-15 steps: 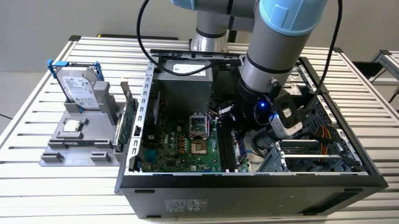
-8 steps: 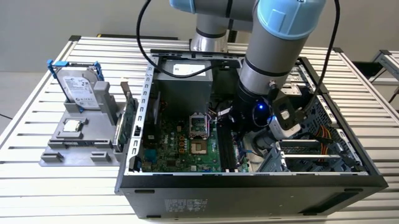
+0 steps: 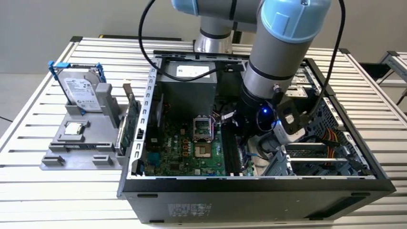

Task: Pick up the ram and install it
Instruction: 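Insert the ram into the slot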

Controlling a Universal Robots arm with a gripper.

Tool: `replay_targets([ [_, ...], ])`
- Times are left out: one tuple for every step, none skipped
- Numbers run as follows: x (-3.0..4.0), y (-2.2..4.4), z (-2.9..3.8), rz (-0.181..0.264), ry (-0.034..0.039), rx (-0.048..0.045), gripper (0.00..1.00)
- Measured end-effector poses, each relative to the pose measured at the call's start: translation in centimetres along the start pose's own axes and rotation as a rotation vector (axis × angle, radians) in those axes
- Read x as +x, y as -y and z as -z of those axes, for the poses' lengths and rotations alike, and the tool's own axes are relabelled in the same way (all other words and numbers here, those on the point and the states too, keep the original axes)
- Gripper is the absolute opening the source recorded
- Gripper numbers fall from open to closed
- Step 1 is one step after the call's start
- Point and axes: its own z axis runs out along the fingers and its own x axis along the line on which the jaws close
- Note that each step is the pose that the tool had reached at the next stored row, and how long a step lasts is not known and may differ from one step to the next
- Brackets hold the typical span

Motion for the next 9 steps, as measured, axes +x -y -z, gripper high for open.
replay_targets([
  [0.00,0.03,-0.03,0.000,0.0000,0.0000,0.00],
  [0.00,0.06,-0.06,0.001,0.0000,0.0000,0.00],
  [0.00,0.09,-0.09,0.001,0.0000,0.0000,0.00],
  [0.01,0.12,-0.11,0.002,-0.0001,0.0001,0.00],
  [0.01,0.14,-0.13,0.002,0.0000,0.0001,0.00],
  [0.02,0.16,-0.16,0.003,0.0000,0.0000,0.00],
  [0.02,0.17,-0.16,0.003,-0.0001,0.0000,0.00],
  [0.02,0.17,-0.16,0.003,-0.0002,0.0000,0.00],
  [0.02,0.17,-0.16,0.003,-0.0002,0.0001,0.00],
])
